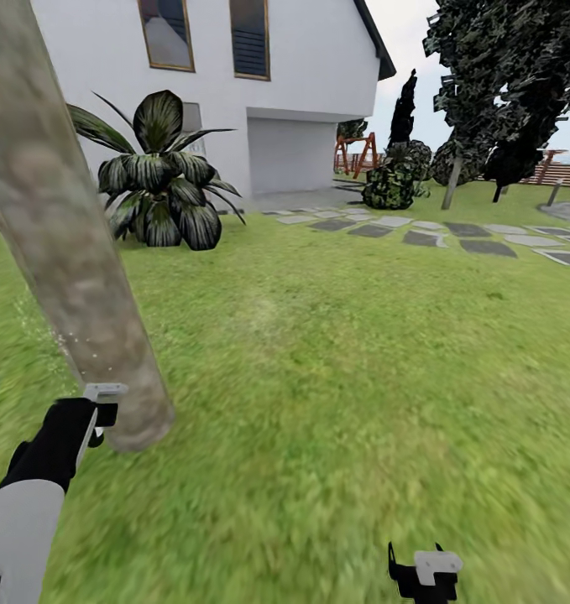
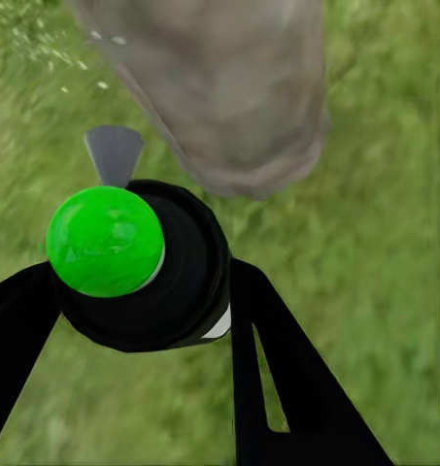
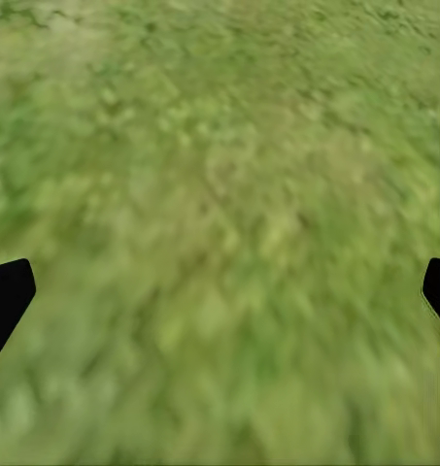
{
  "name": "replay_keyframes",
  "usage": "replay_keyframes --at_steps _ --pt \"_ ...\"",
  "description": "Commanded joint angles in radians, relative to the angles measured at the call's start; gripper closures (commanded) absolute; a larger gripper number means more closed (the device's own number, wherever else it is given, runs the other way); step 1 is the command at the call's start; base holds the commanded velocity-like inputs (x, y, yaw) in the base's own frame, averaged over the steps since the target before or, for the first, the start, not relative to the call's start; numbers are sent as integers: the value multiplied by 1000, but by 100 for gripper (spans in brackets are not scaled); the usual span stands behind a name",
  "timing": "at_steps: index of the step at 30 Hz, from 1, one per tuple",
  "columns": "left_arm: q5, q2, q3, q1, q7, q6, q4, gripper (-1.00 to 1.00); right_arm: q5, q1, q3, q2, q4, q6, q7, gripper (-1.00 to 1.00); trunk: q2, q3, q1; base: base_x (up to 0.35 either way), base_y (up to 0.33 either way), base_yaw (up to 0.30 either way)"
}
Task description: In the garden, pick up the pesticide atomizer on the floor and spray pesticide onto both trees until each tree trunk is fully covered.
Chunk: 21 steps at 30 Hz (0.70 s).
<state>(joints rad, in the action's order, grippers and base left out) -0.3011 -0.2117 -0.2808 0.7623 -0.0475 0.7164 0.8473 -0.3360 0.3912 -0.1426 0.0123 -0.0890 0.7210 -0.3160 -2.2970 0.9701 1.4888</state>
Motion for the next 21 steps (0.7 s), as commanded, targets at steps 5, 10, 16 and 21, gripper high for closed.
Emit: replay_keyframes --at_steps 5,10,16,21 --pt "-17 -83 -11 -12 12 -3 -6 100 0 0 0 0 0 0 0 -100 0 0 0 35 -51 0" --pt "-16 -27 -7 -13 50 -5 -23 100 0 0 0 0 0 0 0 -100 0 0 0 1 -1 0" --pt "-5 32 -16 -9 163 -6 -12 100 0 0 0 0 0 0 0 -100 0 0 0 0 0 0" --pt "25 -33 -116 -15 160 -44 -31 100 0 0 0 -1 0 0 0 -100 0 0 0 0 0 53"
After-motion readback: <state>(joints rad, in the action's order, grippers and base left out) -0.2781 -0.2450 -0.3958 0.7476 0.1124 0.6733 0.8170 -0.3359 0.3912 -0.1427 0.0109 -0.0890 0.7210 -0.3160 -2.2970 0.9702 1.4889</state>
